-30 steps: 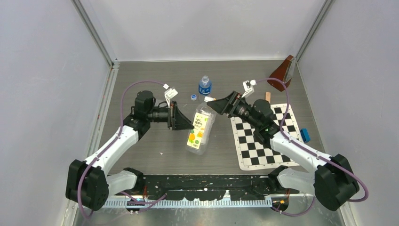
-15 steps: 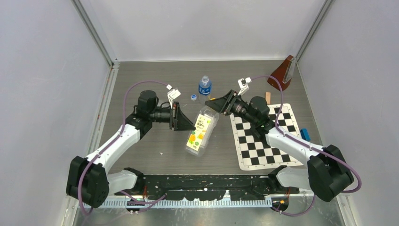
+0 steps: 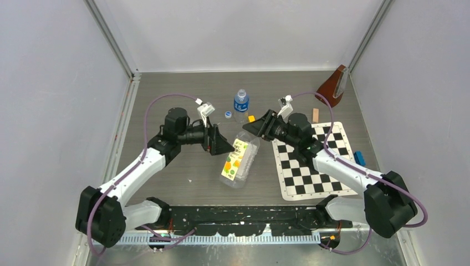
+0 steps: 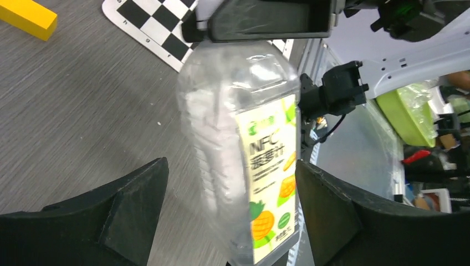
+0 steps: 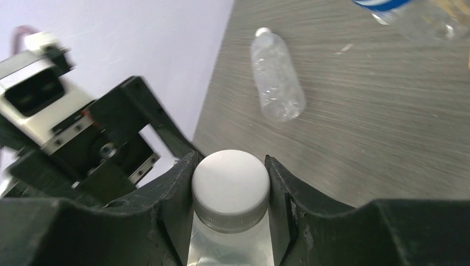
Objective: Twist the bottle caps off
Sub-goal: Pick up the plastic bottle from the corner of the board.
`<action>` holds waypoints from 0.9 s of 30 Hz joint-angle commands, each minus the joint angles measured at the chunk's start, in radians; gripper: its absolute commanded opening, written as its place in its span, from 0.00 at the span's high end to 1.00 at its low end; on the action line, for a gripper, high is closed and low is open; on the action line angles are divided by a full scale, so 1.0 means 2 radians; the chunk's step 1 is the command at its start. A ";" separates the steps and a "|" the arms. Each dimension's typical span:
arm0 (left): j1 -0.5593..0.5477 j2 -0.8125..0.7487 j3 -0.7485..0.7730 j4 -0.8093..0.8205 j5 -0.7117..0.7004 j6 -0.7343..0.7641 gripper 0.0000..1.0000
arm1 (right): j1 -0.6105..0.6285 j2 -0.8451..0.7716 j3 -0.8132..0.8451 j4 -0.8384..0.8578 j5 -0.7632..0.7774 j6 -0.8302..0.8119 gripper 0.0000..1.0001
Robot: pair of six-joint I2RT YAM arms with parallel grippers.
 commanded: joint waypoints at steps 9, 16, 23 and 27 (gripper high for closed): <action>-0.119 -0.019 0.042 -0.087 -0.205 0.095 0.05 | 0.026 -0.031 0.076 -0.165 0.140 -0.003 0.99; -0.158 -0.001 0.059 -0.107 -0.273 0.100 0.05 | 0.036 -0.022 0.086 -0.185 0.163 0.010 0.99; -0.176 0.025 0.050 -0.046 -0.240 0.061 0.00 | 0.046 -0.008 0.088 -0.173 0.190 0.018 0.99; -0.176 0.026 0.042 -0.032 -0.247 0.053 0.00 | 0.046 -0.010 0.081 -0.158 0.185 0.028 0.99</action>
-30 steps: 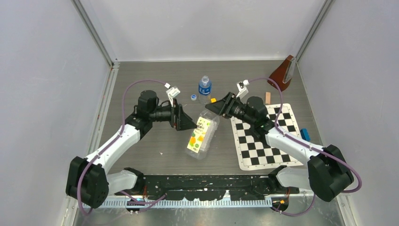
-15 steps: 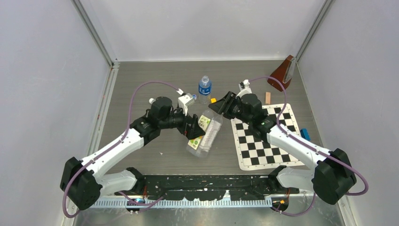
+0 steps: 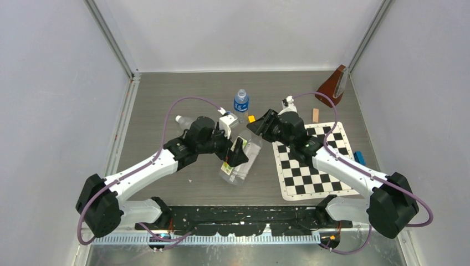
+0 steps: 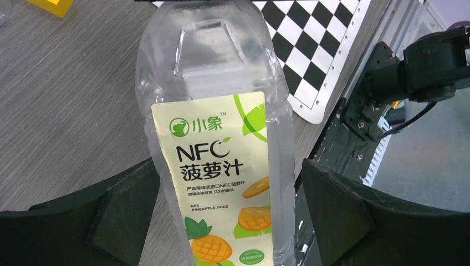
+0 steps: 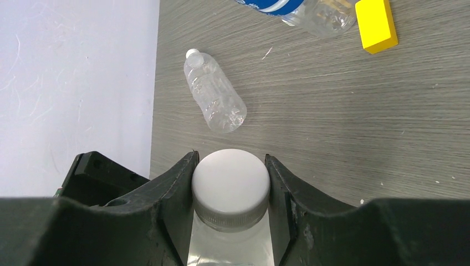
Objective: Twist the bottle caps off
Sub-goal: Pick up the plastic bottle from the corner of the board.
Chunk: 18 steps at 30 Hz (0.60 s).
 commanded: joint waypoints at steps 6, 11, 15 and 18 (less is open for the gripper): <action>-0.002 0.032 0.017 0.030 -0.010 -0.026 0.21 | 0.004 0.002 0.020 0.056 -0.028 0.031 0.99; -0.002 0.034 0.029 0.002 -0.032 -0.005 0.52 | 0.004 -0.003 0.018 0.055 -0.030 0.029 0.99; -0.002 0.020 0.024 -0.005 -0.043 0.014 0.68 | 0.004 -0.009 0.011 0.051 -0.033 0.021 0.96; -0.002 0.018 0.033 -0.033 -0.042 0.040 0.78 | 0.002 -0.010 0.005 0.048 -0.041 0.019 0.76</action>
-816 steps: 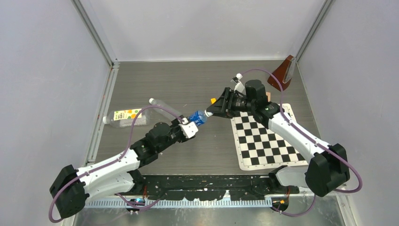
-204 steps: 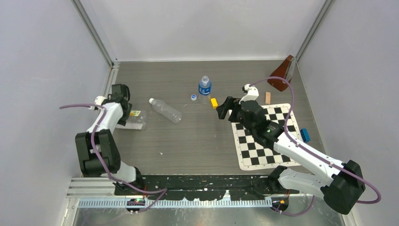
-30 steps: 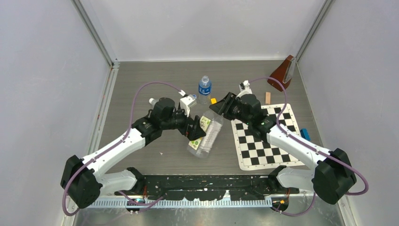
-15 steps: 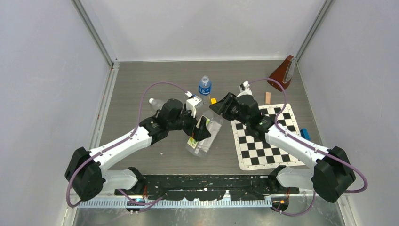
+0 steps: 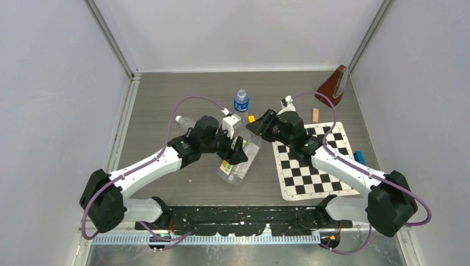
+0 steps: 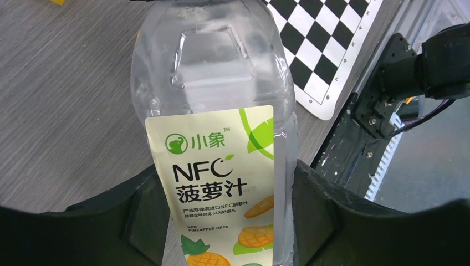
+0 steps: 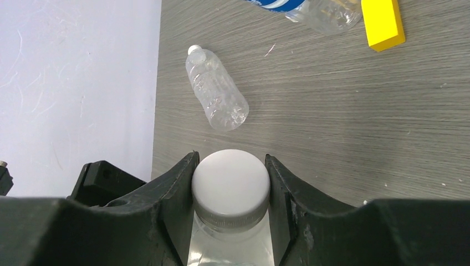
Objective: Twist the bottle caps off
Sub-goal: Pick up the plastic bottle from the corner of the board, then unscrew the bottle cap from the plastic bottle.
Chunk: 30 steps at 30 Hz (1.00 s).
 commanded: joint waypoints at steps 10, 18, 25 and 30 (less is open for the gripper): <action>-0.001 -0.008 0.037 -0.094 -0.031 0.107 1.00 | -0.064 -0.028 -0.004 0.048 -0.168 0.024 0.32; -0.001 -0.010 0.053 -0.143 0.002 0.165 1.00 | -0.107 -0.032 0.005 0.021 -0.255 0.007 0.29; -0.001 -0.040 0.027 -0.135 0.001 0.227 1.00 | -0.120 -0.001 0.013 -0.002 -0.347 -0.012 0.33; -0.001 -0.087 -0.016 -0.099 -0.003 0.281 1.00 | -0.121 0.009 0.021 -0.027 -0.387 -0.040 0.34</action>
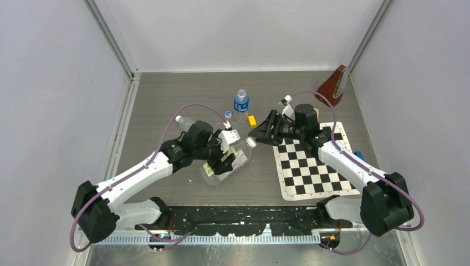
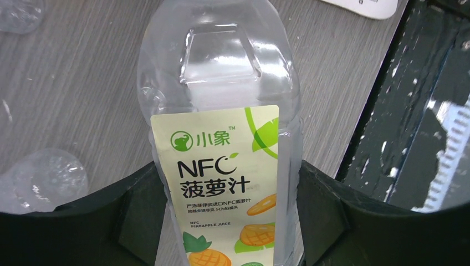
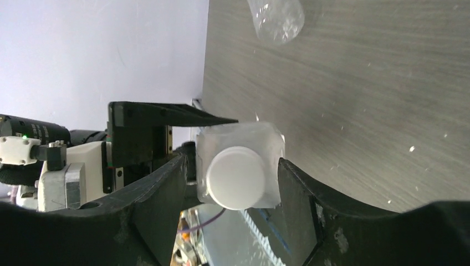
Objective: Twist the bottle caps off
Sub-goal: Unscrew the bottle cap from the plastic bottle.
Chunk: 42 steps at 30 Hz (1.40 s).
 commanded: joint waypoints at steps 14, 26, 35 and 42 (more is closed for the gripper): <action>-0.002 -0.020 -0.013 0.001 -0.025 0.120 1.00 | -0.002 0.026 0.019 0.006 -0.103 -0.032 0.37; -0.005 -0.025 -0.032 0.024 -0.029 0.126 1.00 | 0.018 0.059 0.055 -0.096 -0.076 -0.112 0.38; -0.005 -0.026 -0.028 0.011 -0.030 0.131 1.00 | 0.019 0.066 0.051 -0.070 -0.076 -0.108 0.58; -0.005 -0.019 -0.014 -0.004 -0.014 0.132 1.00 | 0.019 0.067 0.045 -0.044 -0.101 -0.114 0.84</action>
